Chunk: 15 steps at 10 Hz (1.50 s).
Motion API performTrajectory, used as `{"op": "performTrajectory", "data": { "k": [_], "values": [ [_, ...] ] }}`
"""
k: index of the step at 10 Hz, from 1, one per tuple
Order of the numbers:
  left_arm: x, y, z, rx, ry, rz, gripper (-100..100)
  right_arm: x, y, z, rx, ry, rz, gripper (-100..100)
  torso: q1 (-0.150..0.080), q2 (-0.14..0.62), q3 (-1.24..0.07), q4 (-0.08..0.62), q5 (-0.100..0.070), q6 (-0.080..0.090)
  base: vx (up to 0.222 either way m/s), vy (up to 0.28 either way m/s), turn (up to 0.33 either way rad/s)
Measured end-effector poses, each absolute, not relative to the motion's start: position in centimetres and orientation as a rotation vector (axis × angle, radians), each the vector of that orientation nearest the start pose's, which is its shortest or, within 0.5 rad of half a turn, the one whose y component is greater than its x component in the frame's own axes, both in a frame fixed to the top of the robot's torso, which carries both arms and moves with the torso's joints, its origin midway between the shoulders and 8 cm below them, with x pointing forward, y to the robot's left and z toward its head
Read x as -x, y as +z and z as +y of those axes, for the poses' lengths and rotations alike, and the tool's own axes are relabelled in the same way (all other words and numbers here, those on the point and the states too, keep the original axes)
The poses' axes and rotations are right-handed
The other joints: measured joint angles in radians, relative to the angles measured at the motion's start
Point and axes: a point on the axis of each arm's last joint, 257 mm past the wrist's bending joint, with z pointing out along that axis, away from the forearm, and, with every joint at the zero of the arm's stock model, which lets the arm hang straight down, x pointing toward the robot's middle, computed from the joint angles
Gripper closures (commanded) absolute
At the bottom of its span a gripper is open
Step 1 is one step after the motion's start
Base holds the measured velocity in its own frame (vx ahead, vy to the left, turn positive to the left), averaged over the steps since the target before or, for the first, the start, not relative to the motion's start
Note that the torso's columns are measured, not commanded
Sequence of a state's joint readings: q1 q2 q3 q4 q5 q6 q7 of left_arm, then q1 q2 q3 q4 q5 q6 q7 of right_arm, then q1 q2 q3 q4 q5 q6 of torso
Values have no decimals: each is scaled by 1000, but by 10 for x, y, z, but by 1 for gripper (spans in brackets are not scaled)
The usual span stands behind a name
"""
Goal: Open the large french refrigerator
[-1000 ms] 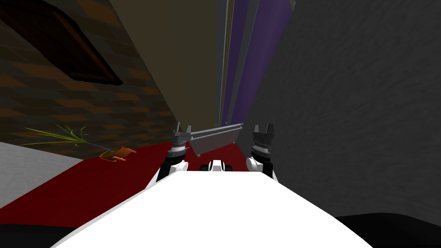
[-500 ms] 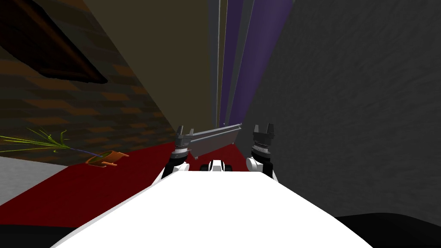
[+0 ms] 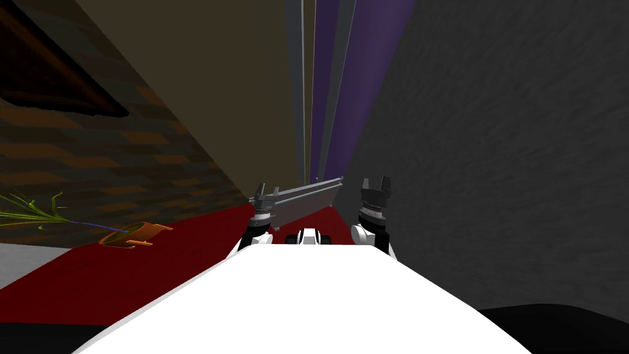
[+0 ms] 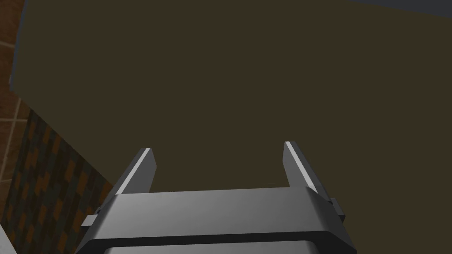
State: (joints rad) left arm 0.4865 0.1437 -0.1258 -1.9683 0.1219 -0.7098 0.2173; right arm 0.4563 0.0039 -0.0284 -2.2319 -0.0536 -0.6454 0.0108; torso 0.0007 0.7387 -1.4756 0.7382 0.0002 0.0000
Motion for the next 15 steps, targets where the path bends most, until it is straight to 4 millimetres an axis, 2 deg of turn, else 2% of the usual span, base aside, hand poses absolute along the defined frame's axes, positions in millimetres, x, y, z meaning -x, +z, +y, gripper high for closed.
{"op": "performTrajectory", "data": {
  "k": [12,15],
  "values": [
    [-371,-148,248,1019,-1747,608,-100,-327,44,-289,-576,1338,478,0,-1,-1,-1,0,0,0,63,-30,-37],
    [-372,-171,245,1066,-1769,606,-100,-327,44,-289,-576,1338,478,0,-1,-1,-1,0,0,0,77,-30,-46]
  ]
}}
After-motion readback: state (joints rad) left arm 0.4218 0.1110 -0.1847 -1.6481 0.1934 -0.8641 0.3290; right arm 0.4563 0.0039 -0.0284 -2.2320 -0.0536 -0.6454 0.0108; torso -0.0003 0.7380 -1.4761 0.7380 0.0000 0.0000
